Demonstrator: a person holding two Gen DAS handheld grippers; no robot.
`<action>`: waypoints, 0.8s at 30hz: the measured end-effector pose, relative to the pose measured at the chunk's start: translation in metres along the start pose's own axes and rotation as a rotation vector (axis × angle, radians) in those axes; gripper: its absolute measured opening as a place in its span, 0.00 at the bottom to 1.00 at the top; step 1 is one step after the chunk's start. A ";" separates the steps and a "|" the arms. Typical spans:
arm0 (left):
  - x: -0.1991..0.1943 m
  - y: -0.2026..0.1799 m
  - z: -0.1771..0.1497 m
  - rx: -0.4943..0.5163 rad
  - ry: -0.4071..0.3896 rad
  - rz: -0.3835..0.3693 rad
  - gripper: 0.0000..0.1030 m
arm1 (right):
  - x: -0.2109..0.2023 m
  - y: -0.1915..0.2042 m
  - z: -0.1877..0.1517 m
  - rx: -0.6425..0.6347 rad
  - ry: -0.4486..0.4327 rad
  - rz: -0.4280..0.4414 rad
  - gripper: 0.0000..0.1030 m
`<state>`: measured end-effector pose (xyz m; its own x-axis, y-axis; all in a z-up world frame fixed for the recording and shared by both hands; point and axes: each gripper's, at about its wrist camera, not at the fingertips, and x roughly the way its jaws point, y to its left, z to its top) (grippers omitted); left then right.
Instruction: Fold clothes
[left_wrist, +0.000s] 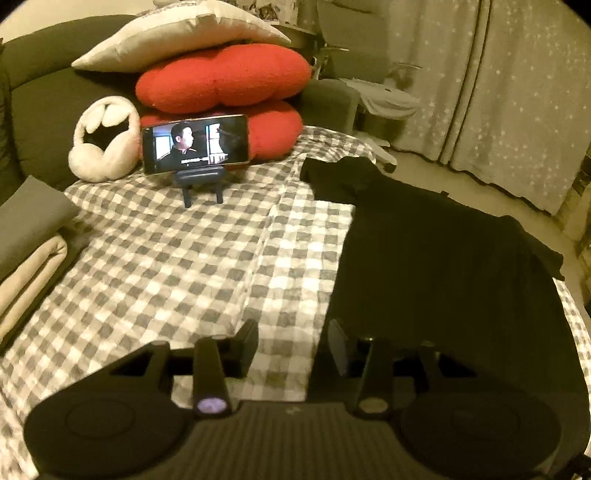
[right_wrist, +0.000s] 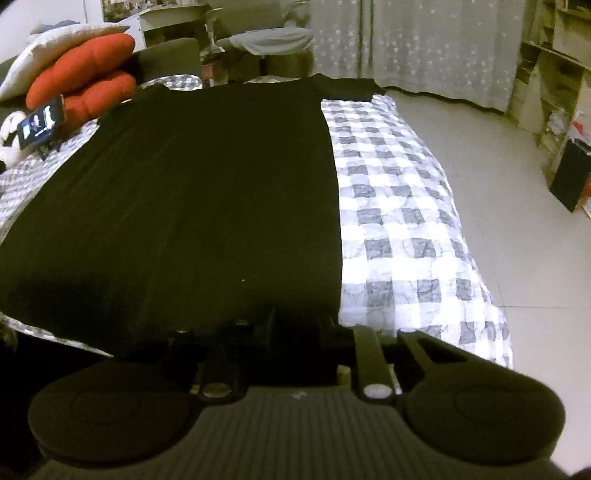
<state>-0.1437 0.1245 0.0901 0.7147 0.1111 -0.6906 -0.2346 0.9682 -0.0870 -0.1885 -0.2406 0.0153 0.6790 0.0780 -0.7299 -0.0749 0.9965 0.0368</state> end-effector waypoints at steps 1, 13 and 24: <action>0.000 -0.002 -0.004 -0.005 -0.006 0.005 0.42 | -0.003 0.003 -0.005 -0.031 -0.013 -0.029 0.06; -0.012 0.020 -0.074 -0.017 0.045 -0.034 0.44 | -0.032 -0.027 -0.030 0.029 -0.102 0.004 0.03; 0.001 0.005 -0.100 0.119 0.041 -0.005 0.39 | -0.008 0.006 -0.050 -0.062 -0.118 -0.093 0.16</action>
<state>-0.2105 0.1065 0.0172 0.6876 0.0990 -0.7193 -0.1495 0.9887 -0.0068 -0.2309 -0.2366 -0.0135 0.7657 -0.0083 -0.6431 -0.0497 0.9962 -0.0720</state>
